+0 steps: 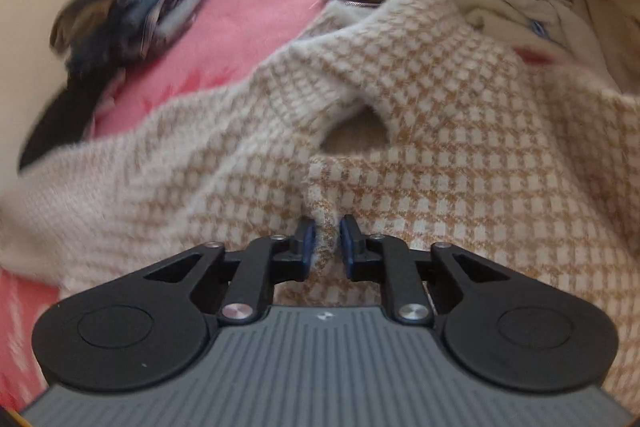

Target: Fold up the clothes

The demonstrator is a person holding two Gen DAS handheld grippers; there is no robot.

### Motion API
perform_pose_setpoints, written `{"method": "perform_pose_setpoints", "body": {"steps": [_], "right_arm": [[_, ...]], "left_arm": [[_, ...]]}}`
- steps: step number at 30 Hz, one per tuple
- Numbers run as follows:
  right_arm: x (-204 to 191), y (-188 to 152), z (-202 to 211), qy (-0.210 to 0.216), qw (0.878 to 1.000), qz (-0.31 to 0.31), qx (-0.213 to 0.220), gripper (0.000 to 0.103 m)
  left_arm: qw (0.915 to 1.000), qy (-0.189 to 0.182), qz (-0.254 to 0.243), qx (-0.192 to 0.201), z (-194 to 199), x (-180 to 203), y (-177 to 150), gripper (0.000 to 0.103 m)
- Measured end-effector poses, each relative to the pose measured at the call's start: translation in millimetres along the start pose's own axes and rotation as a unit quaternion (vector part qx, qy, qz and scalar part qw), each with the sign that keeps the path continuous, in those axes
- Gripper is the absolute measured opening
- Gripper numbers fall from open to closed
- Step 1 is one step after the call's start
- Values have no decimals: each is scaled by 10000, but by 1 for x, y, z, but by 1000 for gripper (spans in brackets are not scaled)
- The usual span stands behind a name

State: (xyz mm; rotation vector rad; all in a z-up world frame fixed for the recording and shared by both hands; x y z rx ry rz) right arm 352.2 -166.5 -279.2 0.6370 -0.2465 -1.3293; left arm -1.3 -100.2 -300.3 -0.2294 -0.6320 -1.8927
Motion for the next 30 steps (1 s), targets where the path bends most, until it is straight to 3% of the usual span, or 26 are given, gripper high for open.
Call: {"method": "perform_pose_setpoints", "body": {"steps": [3, 6, 9, 11, 14, 18, 21, 24, 25, 26, 28, 30], "right_arm": [[-2, 4, 26, 112, 9998, 140, 47, 23], [8, 2, 105, 409, 9968, -36, 685, 31], [40, -32, 192, 394, 9931, -310, 1063, 49], [71, -74, 241, 207, 9920, -674, 1051, 52], [121, -164, 289, -85, 9848, -1641, 556, 52], [147, -276, 308, -335, 9678, -2475, -322, 52], [145, -330, 294, -300, 9617, -2585, -861, 52], [142, -359, 271, -221, 9580, -2617, -1151, 52], [139, -361, 262, -118, 9583, -2606, -1168, 50], [135, -362, 255, -77, 9599, -2529, -1205, 47], [127, -363, 244, -23, 9638, -2345, -1267, 7], [119, -359, 250, -206, 9732, -1939, -1215, 6]], "left_arm": [[9999, -60, 18, -128, -1, -1, -1, 14], [9994, -156, 122, -273, -1, -5, -2, 27], [9984, -304, 332, -355, 1, -9, -2, 39], [9967, -406, 603, -353, 3, -14, 1, 43], [9913, -586, 1117, -362, 3, -21, 5, 44], [9866, -604, 1446, -447, -4, -25, 12, 36], [9873, -362, 1464, -503, -9, -26, 15, 22], [9893, -71, 1369, -496, -11, -23, 15, 13], [9899, -7, 1337, -472, -11, -21, 14, 5], [9904, 68, 1300, -457, -11, -18, 14, 4], [9909, 128, 1266, -448, -7, -11, 13, 4], [9909, 114, 1267, -447, -2, -5, 11, 3]]}}
Point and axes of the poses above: each gripper's, at about its wrist camera, not at the fingertips, and z roughly against the way its jaws point, x to its right, y to its top, the point moved 8 cm from there along -z, roughly the way its jaws point, and after that the axes turned 6 degrees about z, right-handed, at the moved point
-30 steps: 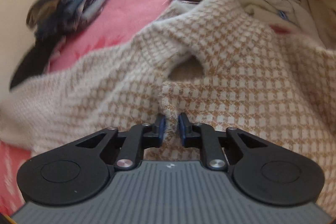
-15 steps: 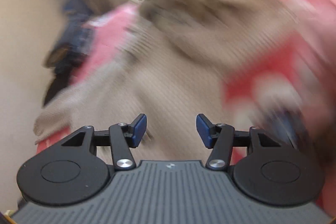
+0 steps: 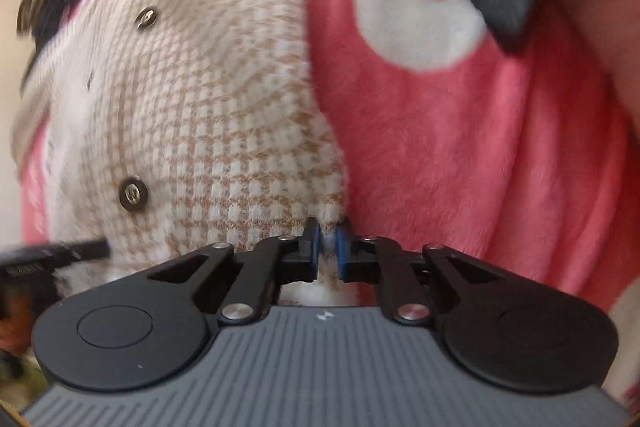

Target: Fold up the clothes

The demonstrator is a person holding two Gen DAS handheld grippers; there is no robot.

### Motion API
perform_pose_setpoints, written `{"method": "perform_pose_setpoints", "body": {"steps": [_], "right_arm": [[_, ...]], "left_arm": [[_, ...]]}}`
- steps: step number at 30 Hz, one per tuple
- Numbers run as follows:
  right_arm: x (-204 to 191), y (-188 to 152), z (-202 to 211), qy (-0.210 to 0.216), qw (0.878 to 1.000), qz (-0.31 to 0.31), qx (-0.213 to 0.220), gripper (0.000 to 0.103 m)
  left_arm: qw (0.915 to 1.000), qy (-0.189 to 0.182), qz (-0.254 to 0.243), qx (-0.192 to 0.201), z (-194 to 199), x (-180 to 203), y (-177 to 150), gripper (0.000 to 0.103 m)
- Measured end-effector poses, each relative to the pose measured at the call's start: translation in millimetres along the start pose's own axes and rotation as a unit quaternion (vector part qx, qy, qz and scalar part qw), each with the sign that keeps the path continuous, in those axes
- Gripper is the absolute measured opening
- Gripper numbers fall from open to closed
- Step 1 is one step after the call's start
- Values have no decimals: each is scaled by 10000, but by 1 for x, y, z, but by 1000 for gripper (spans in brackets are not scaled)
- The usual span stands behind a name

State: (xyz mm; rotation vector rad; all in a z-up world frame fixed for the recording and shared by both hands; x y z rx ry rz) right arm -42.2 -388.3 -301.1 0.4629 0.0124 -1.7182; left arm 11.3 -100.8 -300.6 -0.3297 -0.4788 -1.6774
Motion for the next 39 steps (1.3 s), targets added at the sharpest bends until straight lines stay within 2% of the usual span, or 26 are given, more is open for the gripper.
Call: {"method": "perform_pose_setpoints", "body": {"steps": [2, 5, 7, 10, 12, 14, 16, 19, 21, 22, 24, 26, 28, 30, 31, 32, 35, 39], "right_arm": [[-5, 3, 16, -82, 9996, 125, 242, 5], [-1, 0, 24, -236, 9986, 234, 404, 5], [5, -4, 9, -188, 9995, 106, 228, 6], [10, -3, -2, -394, 9988, 275, 37, 10], [8, 2, 6, -513, 9981, 352, -14, 16], [5, 9, 23, -841, 9944, 642, 16, 17], [-2, 20, 46, -985, 9903, 939, 276, 17], [-26, 57, 81, -881, 9820, 1238, 1126, 17], [-43, 86, 87, -693, 9736, 1354, 1700, 17], [-51, 101, 81, -744, 9681, 1477, 1880, 16], [-62, 125, 58, -837, 9619, 1641, 2021, 15], [-62, 136, 28, -775, 9657, 1597, 1893, 14], [-59, 138, -4, -750, 9710, 1600, 1609, 13], [-45, 115, -30, -797, 9762, 1813, 887, 12], [-37, 104, -35, -826, 9765, 1825, 792, 10], [-33, 99, -30, -769, 9751, 1877, 894, 10], [-29, 107, -12, -964, 9778, 1786, 529, 11], [-43, 165, 8, -951, 9747, 1594, 1247, 11]], "left_arm": [[10000, -41, -11, 4, 6, 3, -4, 3], [9994, 262, -230, -53, 2, -6, -9, 4], [9985, 407, -330, -149, -5, -10, -13, 4], [9952, 557, -783, -187, -6, -4, -13, 5], [9933, 581, -969, -232, -1, -3, -15, 7], [9923, 592, -1050, -293, 8, -5, -17, 14], [9912, 619, -1138, -255, 22, -7, -17, 16], [9901, 559, -1288, 7, 48, -3, -3, 18], [9902, 489, -1283, 256, 57, 8, 17, 20], [9897, 468, -1297, 385, 56, 18, 29, 22], [9877, 487, -1364, 587, 45, 34, 49, 25], [9860, 547, -1452, 618, 28, 44, 68, 28], [9851, 681, -1486, 529, 9, 42, 74, 27], [9848, 783, -1490, 439, -7, 35, 76, 25], [9852, 720, -1487, 461, -7, 33, 75, 25], [9853, 665, -1504, 465, -6, 32, 74, 26], [9870, 591, -1447, 378, -4, 28, 74, 26], [9895, 543, -1309, 291, -5, 22, 74, 26]]}}
Point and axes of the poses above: each gripper's, at about its wrist camera, not at the fingertips, and z roughly against the way its jaws point, x to its right, y to its top, the point moved 8 cm from there along -z, roughly the way its jaws point, and after that the axes turned 6 degrees about z, right-handed, at the moved point
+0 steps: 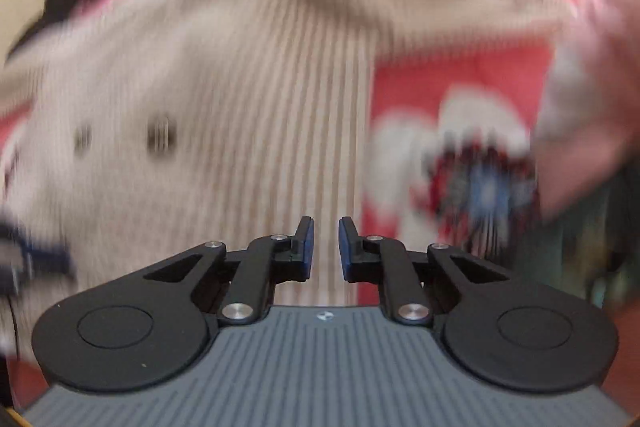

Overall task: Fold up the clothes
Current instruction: 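Open both grippers and smooth the cardigan front on the bed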

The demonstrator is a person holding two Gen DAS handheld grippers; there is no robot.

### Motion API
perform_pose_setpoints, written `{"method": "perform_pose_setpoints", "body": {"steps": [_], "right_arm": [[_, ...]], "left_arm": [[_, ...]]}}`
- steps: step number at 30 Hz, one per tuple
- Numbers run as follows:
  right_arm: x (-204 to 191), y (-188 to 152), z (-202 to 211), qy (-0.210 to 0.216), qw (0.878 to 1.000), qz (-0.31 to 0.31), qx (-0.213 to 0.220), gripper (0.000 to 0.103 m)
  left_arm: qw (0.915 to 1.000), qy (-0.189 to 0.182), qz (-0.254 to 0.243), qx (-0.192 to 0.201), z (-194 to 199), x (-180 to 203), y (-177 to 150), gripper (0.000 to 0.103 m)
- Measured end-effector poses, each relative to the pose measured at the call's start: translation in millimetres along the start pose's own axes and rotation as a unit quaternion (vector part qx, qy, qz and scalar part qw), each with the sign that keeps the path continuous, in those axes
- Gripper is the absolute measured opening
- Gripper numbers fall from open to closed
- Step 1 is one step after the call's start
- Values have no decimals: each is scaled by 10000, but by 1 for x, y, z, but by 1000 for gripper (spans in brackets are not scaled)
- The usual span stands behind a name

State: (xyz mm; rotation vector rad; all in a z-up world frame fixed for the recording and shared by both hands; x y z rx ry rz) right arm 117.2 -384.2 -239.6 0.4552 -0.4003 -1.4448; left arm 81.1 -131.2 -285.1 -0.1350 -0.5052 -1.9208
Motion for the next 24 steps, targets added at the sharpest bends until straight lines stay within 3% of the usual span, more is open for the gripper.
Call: {"method": "perform_pose_setpoints", "body": {"steps": [4, 8, 9, 10, 14, 18, 20, 21, 22, 24], "right_arm": [[5, 66, -51, -90, 9990, -59, 440, 11], [40, 78, -116, -470, 9985, -266, 116, 7], [49, 79, -126, -575, 9978, -325, 20, 11], [52, 85, -118, -594, 9975, -369, 41, 15], [41, 118, -85, -518, 9977, -141, 406, 15], [16, 157, -103, -103, 9977, 24, 667, 14], [21, 172, -135, -54, 9982, -221, 559, 13], [34, 175, -151, -241, 9978, -414, 461, 12], [50, 177, -167, -440, 9962, -678, 339, 3], [82, 179, -179, -308, 9846, -1689, 331, 0]], "left_arm": [[9998, 170, 49, -112, -1, -7, -9, 31], [9998, 55, 178, -85, 1, -12, -15, 31], [9998, 25, 198, -76, 2, -13, -16, 31], [9997, -3, 231, -66, 2, -14, -16, 31], [9991, -95, 416, -14, 2, -18, -17, 32], [9991, -32, 411, 3, 4, -17, -19, 32], [9992, 9, 409, 14, 4, -16, -20, 32], [9991, 16, 413, 30, 4, -16, -20, 32], [9991, 15, 419, 48, 4, -15, -21, 32], [9990, -13, 445, 83, 4, -16, -21, 32]]}}
Point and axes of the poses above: each gripper's, at about its wrist camera, not at the fingertips, and z roughly against the way its jaws point, x to its right, y to its top, the point moved 8 cm from there along -z, roughly the way its jaws point, and after that the axes turned 6 degrees about z, right-handed, at the moved point
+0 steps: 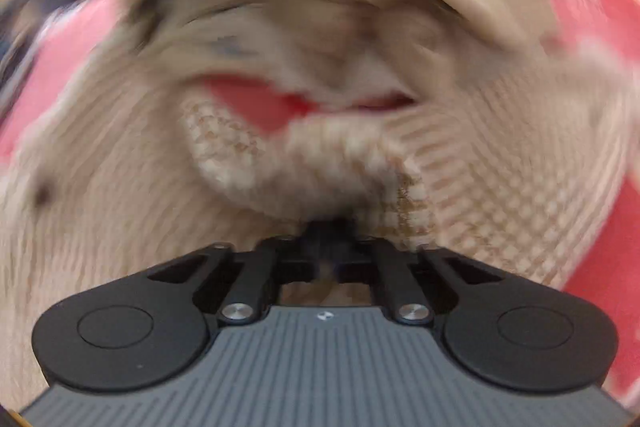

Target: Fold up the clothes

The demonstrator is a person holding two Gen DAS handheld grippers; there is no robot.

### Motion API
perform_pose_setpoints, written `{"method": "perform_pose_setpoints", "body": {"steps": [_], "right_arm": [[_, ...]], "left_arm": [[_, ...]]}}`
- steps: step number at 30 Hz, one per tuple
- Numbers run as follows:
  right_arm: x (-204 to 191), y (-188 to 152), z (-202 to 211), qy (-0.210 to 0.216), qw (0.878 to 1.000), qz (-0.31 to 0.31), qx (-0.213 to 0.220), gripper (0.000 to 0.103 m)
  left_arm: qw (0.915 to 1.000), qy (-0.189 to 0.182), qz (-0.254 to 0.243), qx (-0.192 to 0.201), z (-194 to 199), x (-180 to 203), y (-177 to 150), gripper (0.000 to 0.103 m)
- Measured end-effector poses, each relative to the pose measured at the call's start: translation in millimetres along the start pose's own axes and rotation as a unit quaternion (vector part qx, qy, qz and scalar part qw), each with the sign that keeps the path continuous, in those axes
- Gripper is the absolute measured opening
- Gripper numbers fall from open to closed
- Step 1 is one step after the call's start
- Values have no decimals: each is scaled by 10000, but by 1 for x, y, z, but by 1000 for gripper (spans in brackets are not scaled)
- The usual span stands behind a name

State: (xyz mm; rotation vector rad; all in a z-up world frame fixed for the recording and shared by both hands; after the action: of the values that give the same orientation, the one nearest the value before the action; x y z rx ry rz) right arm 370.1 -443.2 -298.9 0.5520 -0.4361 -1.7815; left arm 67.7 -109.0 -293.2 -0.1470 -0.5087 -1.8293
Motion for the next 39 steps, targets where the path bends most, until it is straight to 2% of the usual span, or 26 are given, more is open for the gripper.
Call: {"method": "perform_pose_setpoints", "body": {"steps": [1, 2, 5, 7, 9, 12, 15, 18, 21, 23, 24, 26, 28, 30, 33, 36, 39], "right_arm": [[7, 6, 3, 31, 9990, -443, 44, 0], [8, 12, 12, 44, 9982, -583, 132, 0], [-14, 22, 55, -40, 9980, -132, 625, 5], [-46, 23, 72, 301, 9965, 246, 740, 5], [-90, 22, 70, 744, 9924, 750, 631, 5], [-158, 26, 39, 1190, 9813, 1439, 457, 5], [-203, 40, -9, 1352, 9799, 1450, 206, 5], [-214, 45, -67, 908, 9866, 1352, -125, 2], [-209, 60, -75, 886, 9929, 789, -103, 0], [-204, 64, -62, 951, 9938, 565, -86, 0], [-200, 66, -54, 993, 9940, 448, -45, 4], [-177, 63, -21, 1163, 9926, 180, 293, 4], [-151, 59, 11, 1314, 9893, -116, 618, 12], [-100, 53, 37, 1151, 9879, -661, 801, 19], [-1, 44, 70, 572, 9823, -1442, 1051, 21], [94, 37, 85, -297, 9715, -2056, 1142, 25], [155, 33, 72, -1261, 9653, -2176, 699, 28]], "left_arm": [[10000, -34, 32, 13, 0, -1, 0, 32], [9999, -78, 67, 26, 0, -3, -1, 32], [9996, -228, 182, 65, 2, -7, -1, 32], [9991, -322, 273, 103, 1, -10, -2, 32], [9985, -400, 349, 155, 1, -13, -4, 32], [9977, -461, 443, 216, 3, -16, -8, 32], [9977, -461, 436, 243, 6, -18, -11, 32], [9979, -473, 375, 251, 9, -20, -12, 32], [9974, -540, 406, 244, 10, -23, -13, 32], [9971, -575, 432, 235, 10, -24, -13, 32], [9971, -587, 435, 230, 10, -25, -12, 32], [9970, -600, 441, 222, 10, -26, -12, 32], [9969, -603, 447, 215, 11, -26, -11, 32], [9968, -592, 493, 204, 12, -27, -10, 32], [9974, -489, 498, 199, 17, -27, -6, 31], [9987, -271, 400, 166, 20, -25, -2, 32], [9994, -26, 357, 29, 22, -21, 0, 32]]}}
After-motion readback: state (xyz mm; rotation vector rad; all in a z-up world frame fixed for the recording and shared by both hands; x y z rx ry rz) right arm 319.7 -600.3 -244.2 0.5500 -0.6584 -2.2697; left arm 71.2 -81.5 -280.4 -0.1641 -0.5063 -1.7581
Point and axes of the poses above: each gripper's, at about its wrist camera, not at the fingertips, and z roughly against the way its jaws point, x to its right, y to its top, the point moved 8 cm from there along -z, roughly the way its jaws point, and after that the axes turned 6 degrees about z, right-handed, at the moved point
